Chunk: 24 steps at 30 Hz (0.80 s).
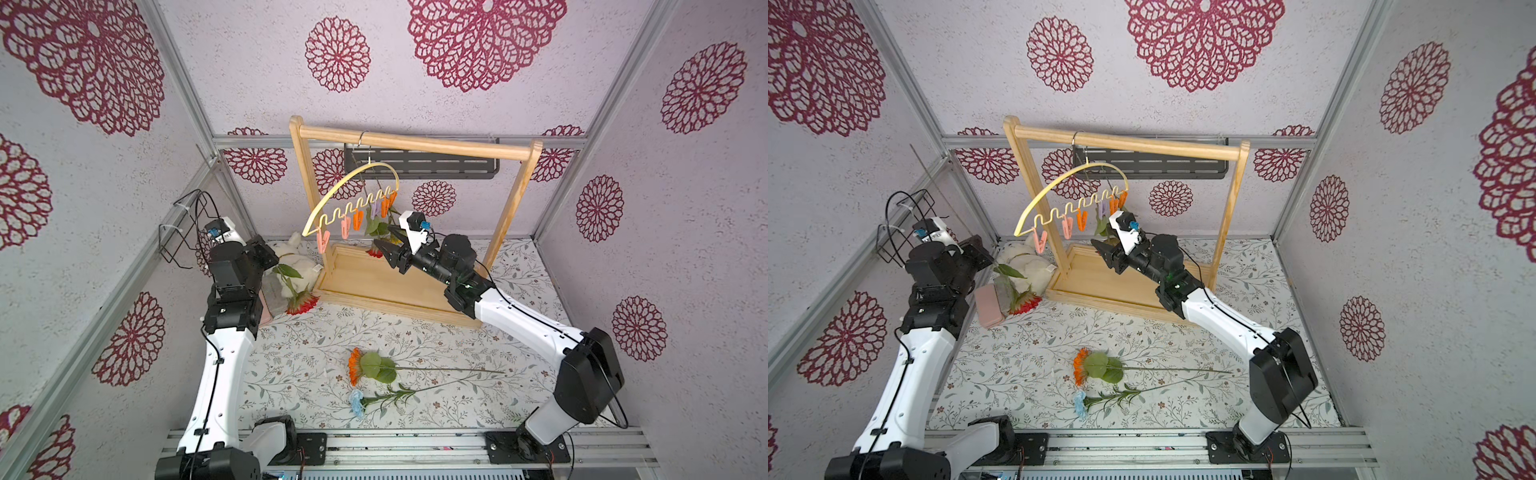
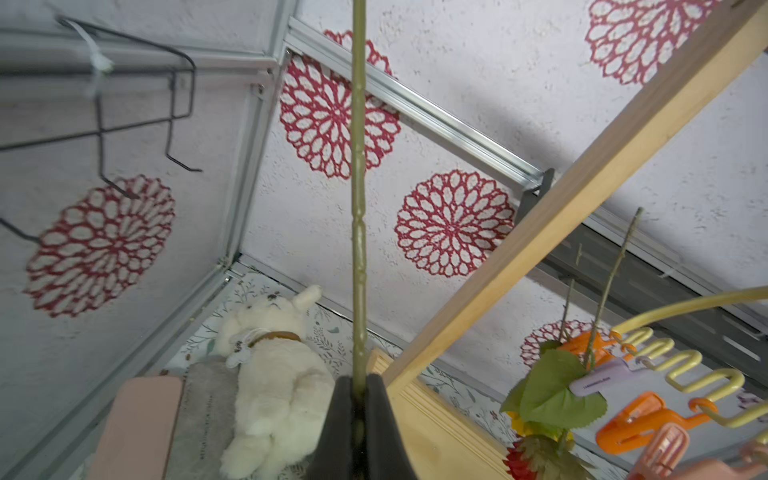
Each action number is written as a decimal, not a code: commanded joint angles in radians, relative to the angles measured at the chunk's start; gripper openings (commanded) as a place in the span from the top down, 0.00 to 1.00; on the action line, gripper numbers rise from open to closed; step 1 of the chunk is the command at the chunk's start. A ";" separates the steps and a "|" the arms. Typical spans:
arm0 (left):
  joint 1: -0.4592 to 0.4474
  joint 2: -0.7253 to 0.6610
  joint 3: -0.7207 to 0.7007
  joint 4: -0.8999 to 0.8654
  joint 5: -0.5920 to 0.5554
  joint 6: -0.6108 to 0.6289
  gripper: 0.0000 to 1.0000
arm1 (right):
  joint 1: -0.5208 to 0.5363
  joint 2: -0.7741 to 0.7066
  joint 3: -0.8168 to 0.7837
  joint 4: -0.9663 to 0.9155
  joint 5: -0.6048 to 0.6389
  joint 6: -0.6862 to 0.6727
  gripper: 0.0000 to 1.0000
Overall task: Dry the flowers on a clothes hanger
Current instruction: Open the clamp at the hanger.
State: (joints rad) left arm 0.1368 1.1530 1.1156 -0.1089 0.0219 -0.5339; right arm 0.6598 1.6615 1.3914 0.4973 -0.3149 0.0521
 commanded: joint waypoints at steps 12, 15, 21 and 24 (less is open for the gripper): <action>-0.143 0.134 -0.015 0.315 0.231 -0.092 1.00 | -0.071 0.327 0.425 -0.081 -0.197 0.239 0.36; -0.184 0.154 -0.051 0.389 0.214 -0.105 1.00 | -0.071 0.361 0.460 -0.069 -0.223 0.245 0.36; -0.218 0.224 -0.041 0.450 0.213 -0.116 1.00 | -0.069 0.405 0.499 -0.061 -0.237 0.252 0.35; -0.232 0.257 -0.028 0.481 0.211 -0.112 1.00 | -0.068 0.430 0.536 -0.070 -0.234 0.258 0.33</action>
State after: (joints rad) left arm -0.0841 1.3952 1.0718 0.2874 0.2276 -0.6422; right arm 0.5907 2.0850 1.8740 0.3977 -0.5304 0.2893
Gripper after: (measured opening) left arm 0.056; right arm 0.668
